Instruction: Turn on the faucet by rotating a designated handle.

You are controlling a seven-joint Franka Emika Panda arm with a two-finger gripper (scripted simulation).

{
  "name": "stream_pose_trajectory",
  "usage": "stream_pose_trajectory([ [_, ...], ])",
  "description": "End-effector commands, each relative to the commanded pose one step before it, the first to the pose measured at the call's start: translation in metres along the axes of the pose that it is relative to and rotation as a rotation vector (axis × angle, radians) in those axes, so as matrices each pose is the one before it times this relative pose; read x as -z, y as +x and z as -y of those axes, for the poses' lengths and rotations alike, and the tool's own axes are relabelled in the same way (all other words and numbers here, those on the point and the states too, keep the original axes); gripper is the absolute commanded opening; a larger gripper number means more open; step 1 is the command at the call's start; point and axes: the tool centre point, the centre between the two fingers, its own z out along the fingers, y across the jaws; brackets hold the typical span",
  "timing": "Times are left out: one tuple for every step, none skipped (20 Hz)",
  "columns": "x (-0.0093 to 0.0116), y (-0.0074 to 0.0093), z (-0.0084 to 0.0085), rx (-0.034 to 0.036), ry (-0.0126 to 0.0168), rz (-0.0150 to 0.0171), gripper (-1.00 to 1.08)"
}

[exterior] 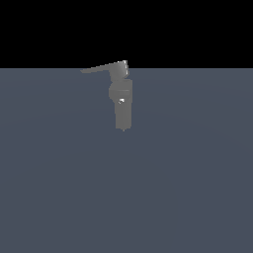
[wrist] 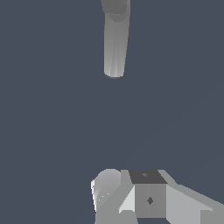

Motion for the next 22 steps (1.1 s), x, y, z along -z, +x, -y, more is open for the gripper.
stream_pose_trajectory([
  [0.00000,0.00000,-0.00001,0.00000,0.00000,0.00000,-1.00],
  [0.00007,0.00016,0.00012,0.00032,-0.00059,-0.00016,-1.00],
  [0.00027,0.00040,0.00075,0.00129,-0.00236,-0.00063,-1.00],
  [0.00040,0.00068,0.00101,0.00201,-0.00356,-0.00097,-1.00],
  [0.00056,0.00090,0.00146,0.00302,-0.00510,-0.00144,-1.00],
  [0.00071,0.00108,0.00190,0.00427,-0.00672,-0.00198,-1.00],
  [0.00069,0.00096,0.00193,0.00491,-0.00706,-0.00217,-1.00],
  [0.00053,0.00062,0.00158,0.00471,-0.00608,-0.00193,-1.00],
  [0.00036,0.00028,0.00118,0.00433,-0.00494,-0.00160,-1.00],
  [0.00017,-0.00003,0.00074,0.00369,-0.00362,-0.00118,-1.00],
  [0.00000,-0.00027,0.00029,0.00259,-0.00202,-0.00065,-1.00],
  [-0.00009,-0.00024,-0.00007,0.00068,-0.00013,-0.00003,-1.00],
  [-0.00003,0.00004,-0.00019,-0.00113,0.00100,0.00032,-1.00],
  [0.00006,0.00036,-0.00017,-0.00226,0.00151,0.00048,-1.00],
  [0.00017,0.00067,-0.00002,-0.00306,0.00165,0.00052,-1.00],
  [0.00028,0.00098,0.00008,-0.00396,0.00188,0.00060,-1.00],
  [0.00038,0.00130,0.00018,-0.00490,0.00215,0.00070,-1.00],
  [0.00047,0.00161,0.00028,-0.00588,0.00246,0.00082,-1.00],
  [0.00055,0.00190,0.00034,-0.00693,0.00282,0.00097,-1.00],
  [0.00061,0.00218,0.00039,-0.00799,0.00326,0.00117,-1.00],
  [0.00066,0.00247,0.00042,-0.00929,0.00385,0.00144,-1.00],
  [0.00069,0.00276,0.00044,-0.01057,0.00440,0.00172,-1.00],
])
